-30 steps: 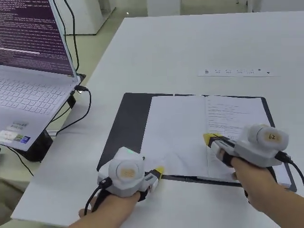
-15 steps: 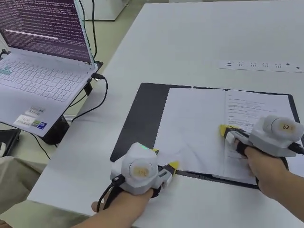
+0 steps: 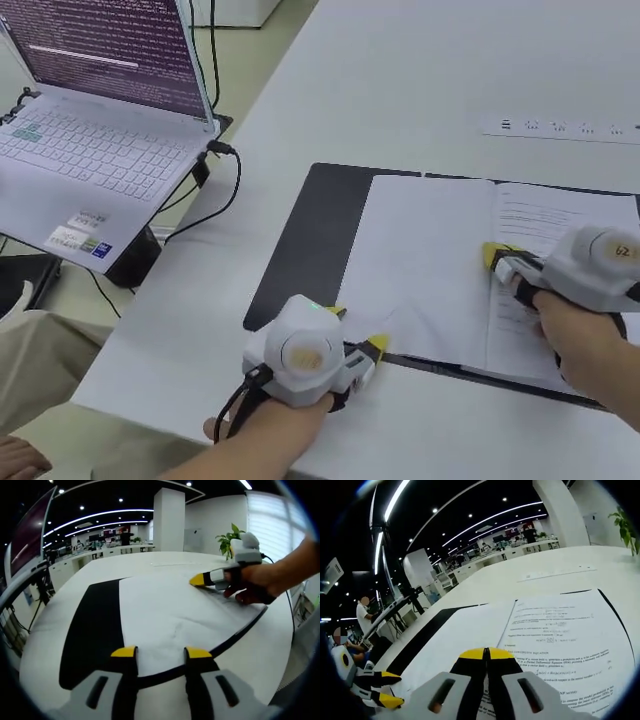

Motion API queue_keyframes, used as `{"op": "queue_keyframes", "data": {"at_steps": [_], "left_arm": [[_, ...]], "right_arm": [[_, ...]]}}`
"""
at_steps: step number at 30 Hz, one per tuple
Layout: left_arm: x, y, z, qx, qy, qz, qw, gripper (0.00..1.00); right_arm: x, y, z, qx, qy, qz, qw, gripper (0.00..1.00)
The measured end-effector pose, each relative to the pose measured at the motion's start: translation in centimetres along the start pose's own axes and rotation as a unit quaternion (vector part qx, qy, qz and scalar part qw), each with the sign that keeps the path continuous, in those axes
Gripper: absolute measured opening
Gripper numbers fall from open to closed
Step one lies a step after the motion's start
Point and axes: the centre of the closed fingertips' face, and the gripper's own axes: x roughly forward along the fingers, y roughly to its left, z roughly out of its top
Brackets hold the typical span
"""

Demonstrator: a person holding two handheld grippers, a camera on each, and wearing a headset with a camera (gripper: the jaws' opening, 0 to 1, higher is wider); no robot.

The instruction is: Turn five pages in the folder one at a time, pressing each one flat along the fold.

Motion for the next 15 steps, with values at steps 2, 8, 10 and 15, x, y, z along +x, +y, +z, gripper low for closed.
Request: {"op": "queue_keyframes", "data": {"at_steps": [2,8,10,15], "left_arm": [[0.0,0.0,0.0,-0.001,-0.001,0.0,1.0,0.36],[0.1,0.2,-0.1,-0.003,-0.007,0.0,1.0,0.36],[0.1,0.2,-0.2,-0.003,-0.009,0.001,1.0,0.36],[0.1,0.3,-0.2,-0.004,-0.012,0.001,0.9999,0.36]], "right_arm": [[0.4,-0.1,0.3,0.002,-0.002,0.001,1.0,0.0],[1.3,-0.3,1.0,-0.005,-0.002,0.0,1.0,0.0],[1.6,-0.5,1.2,-0.006,-0.002,-0.002,1.0,0.0],[2.7,-1.1,1.8,-0.018,0.002,-0.006,0.9998,0.0]]}}
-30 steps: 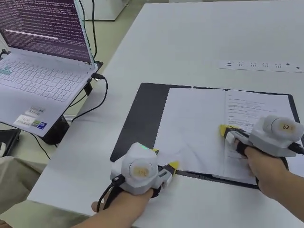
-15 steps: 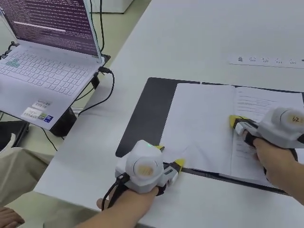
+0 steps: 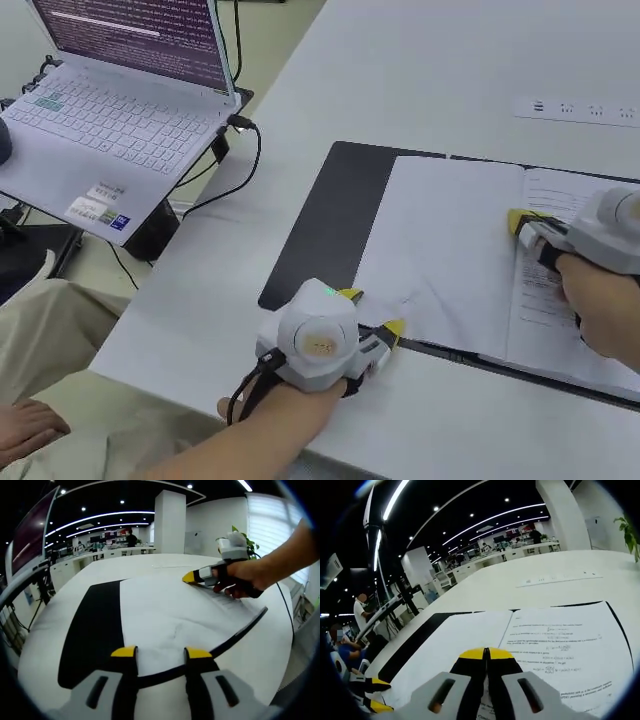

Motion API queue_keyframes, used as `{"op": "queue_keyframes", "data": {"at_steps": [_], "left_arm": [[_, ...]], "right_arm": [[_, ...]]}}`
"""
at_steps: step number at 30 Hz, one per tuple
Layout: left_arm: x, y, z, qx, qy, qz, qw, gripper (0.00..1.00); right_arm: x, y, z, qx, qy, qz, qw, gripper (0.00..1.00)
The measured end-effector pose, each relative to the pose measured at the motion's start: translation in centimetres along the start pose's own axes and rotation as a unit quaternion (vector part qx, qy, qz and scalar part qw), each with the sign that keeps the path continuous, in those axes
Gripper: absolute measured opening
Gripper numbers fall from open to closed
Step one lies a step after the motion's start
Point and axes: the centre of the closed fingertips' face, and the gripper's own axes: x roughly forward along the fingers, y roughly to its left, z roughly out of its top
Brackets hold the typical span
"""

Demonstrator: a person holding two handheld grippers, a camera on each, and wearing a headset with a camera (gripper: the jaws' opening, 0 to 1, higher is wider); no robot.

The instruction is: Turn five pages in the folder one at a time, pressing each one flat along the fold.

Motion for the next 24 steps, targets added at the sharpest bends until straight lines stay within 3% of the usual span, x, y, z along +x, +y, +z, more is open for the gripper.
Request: {"op": "queue_keyframes", "data": {"at_steps": [12,21,24], "left_arm": [[0.0,0.0,-0.1,-0.002,-0.006,0.001,1.0,0.36],[-0.1,-0.1,0.0,-0.002,-0.007,0.001,1.0,0.36],[-0.1,-0.1,0.0,-0.003,-0.007,0.001,1.0,0.36]], "right_arm": [[2.3,-0.7,1.6,-0.015,0.008,-0.001,0.9999,0.0],[6.3,-3.7,2.7,-0.02,0.011,-0.014,0.9996,0.0],[6.8,-3.9,2.9,-0.024,0.009,-0.018,0.9995,0.0]]}}
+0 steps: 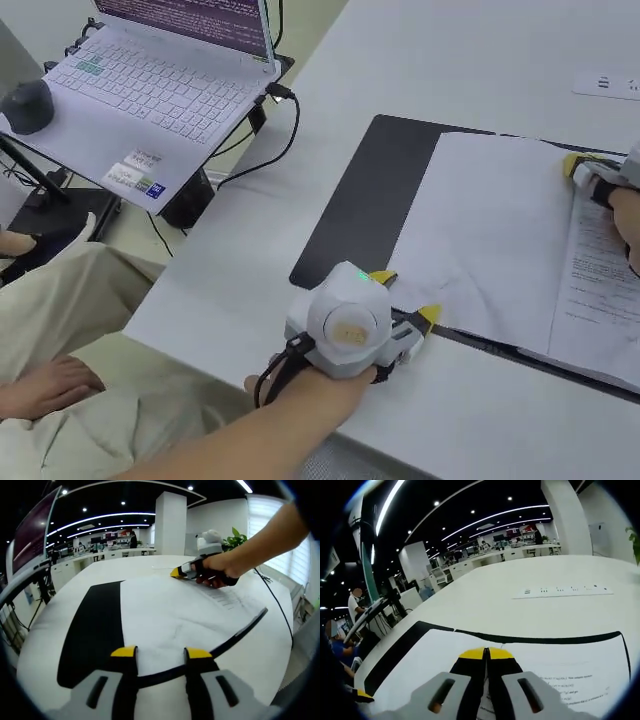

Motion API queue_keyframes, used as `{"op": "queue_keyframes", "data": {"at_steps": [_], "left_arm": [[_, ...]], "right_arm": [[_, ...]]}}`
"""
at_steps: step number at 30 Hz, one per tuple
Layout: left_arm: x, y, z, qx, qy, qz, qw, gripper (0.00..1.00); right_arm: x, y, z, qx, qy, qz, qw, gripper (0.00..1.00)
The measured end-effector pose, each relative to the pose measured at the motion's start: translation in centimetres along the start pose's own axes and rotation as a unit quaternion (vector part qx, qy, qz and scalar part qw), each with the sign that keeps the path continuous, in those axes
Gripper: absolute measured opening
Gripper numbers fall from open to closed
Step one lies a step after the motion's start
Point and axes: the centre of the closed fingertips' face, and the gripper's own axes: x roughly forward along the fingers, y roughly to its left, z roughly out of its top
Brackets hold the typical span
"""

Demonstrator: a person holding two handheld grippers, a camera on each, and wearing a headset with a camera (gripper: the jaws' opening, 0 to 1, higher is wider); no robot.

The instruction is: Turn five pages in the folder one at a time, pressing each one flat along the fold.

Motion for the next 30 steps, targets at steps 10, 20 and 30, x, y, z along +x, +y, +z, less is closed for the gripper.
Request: {"op": "queue_keyframes", "data": {"at_steps": [10,20,30], "left_arm": [[0.0,-0.1,0.1,0.0,-0.001,0.0,1.0,0.36],[-0.1,-0.1,0.1,0.001,0.0,0.0,1.0,0.36],[0.0,-0.1,0.1,0.0,0.001,0.0,1.0,0.36]], "right_arm": [[1.1,-1.1,0.7,0.005,-0.004,-0.013,0.9999,0.0],[0.9,-1.2,0.6,0.01,0.002,-0.006,0.9999,0.0],[-0.2,-0.7,-0.1,0.005,0.013,0.005,0.9999,0.0]]}}
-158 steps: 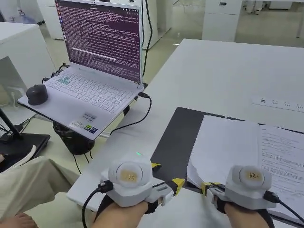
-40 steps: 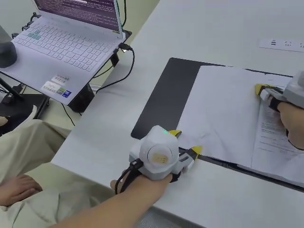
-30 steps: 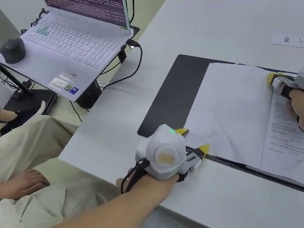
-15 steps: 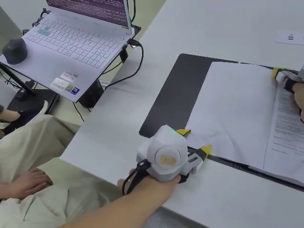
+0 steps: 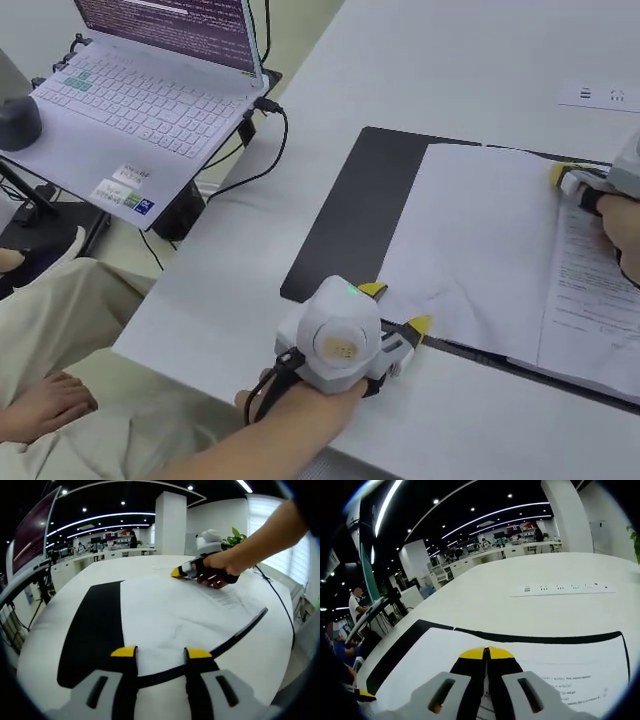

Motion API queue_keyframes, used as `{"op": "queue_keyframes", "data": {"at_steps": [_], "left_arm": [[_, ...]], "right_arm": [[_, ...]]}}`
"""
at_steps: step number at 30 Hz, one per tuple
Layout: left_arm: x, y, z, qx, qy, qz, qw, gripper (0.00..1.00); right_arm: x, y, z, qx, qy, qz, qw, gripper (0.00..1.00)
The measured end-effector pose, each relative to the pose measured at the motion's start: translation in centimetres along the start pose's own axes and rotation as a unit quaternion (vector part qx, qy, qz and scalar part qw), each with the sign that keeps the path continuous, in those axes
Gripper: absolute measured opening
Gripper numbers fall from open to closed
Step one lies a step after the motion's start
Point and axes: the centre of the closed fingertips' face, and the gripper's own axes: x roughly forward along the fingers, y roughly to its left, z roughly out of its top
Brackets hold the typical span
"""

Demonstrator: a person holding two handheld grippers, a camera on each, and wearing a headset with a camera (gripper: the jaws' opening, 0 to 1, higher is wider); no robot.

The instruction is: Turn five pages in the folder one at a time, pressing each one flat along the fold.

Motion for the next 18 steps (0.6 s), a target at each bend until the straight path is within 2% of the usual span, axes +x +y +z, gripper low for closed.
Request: {"op": "queue_keyframes", "data": {"at_steps": [3,4,8,11,18], "left_arm": [[0.0,0.0,0.0,0.0,0.0,0.0,1.0,0.36],[0.0,0.0,0.0,0.0,0.0,0.0,1.0,0.36],[0.0,0.1,-0.1,-0.001,0.001,0.0,1.0,0.36],[0.1,0.1,-0.1,0.0,0.001,0.0,1.0,0.36],[0.0,0.1,-0.1,-0.001,0.002,0.0,1.0,0.36]], "right_arm": [[-1.5,1.2,-0.2,0.003,0.002,0.002,1.0,0.0],[-2.5,2.0,-0.3,0.003,0.002,0.003,1.0,0.0],[-2.6,1.8,-0.8,0.002,0.004,0.009,1.0,0.0],[-4.1,2.9,-1.1,0.001,0.006,0.014,0.9999,0.0],[-5.5,3.9,-1.8,0.007,0.015,0.023,0.9996,0.0]]}}
